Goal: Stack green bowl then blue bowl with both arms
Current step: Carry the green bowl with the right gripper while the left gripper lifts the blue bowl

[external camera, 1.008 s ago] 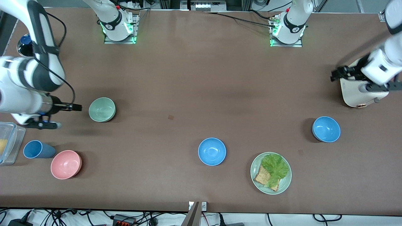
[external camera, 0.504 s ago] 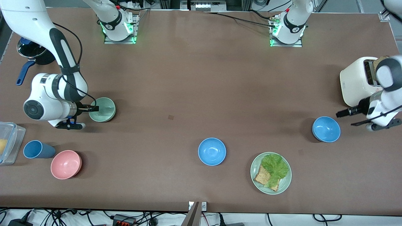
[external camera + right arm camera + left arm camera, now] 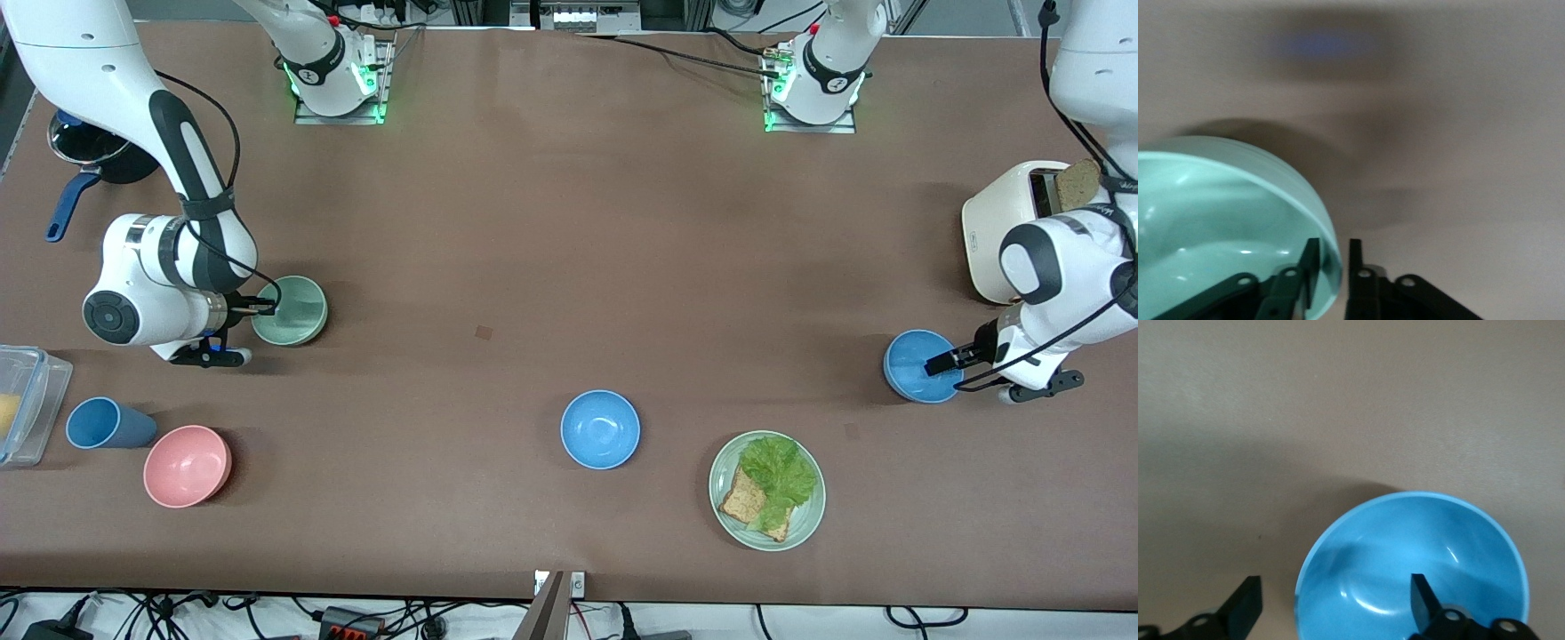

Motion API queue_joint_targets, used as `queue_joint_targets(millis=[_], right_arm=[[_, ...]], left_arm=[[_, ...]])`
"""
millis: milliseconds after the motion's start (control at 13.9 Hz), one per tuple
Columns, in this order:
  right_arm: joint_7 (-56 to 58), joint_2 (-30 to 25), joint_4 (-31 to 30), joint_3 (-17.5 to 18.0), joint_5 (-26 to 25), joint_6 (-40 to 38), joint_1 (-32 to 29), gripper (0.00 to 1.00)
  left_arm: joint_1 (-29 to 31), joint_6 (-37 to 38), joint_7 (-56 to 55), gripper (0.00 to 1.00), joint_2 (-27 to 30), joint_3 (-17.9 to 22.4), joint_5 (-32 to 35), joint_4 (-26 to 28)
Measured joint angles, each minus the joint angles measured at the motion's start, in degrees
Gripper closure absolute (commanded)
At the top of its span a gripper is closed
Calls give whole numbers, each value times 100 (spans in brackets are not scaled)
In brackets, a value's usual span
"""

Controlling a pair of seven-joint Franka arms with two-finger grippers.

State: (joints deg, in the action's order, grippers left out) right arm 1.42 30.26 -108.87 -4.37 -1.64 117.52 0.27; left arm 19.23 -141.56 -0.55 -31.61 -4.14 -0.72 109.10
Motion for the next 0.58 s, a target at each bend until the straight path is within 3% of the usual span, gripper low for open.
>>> queue_joint_targets(millis=[216,432,576], right_arm=[[-119,-71,625,425,50,-792,56,100],[-773,-87,1431,1011,334,-1396,546,100],[-1606,-11,1682,1129,401,-1445,1384,100]], left_arm=[[0,-27,292,82,-39,-1,0,-5],[-1,-27,776,99,-34,-7,0,-24],[-1,-10,1235,99,0,-24,0,-68]])
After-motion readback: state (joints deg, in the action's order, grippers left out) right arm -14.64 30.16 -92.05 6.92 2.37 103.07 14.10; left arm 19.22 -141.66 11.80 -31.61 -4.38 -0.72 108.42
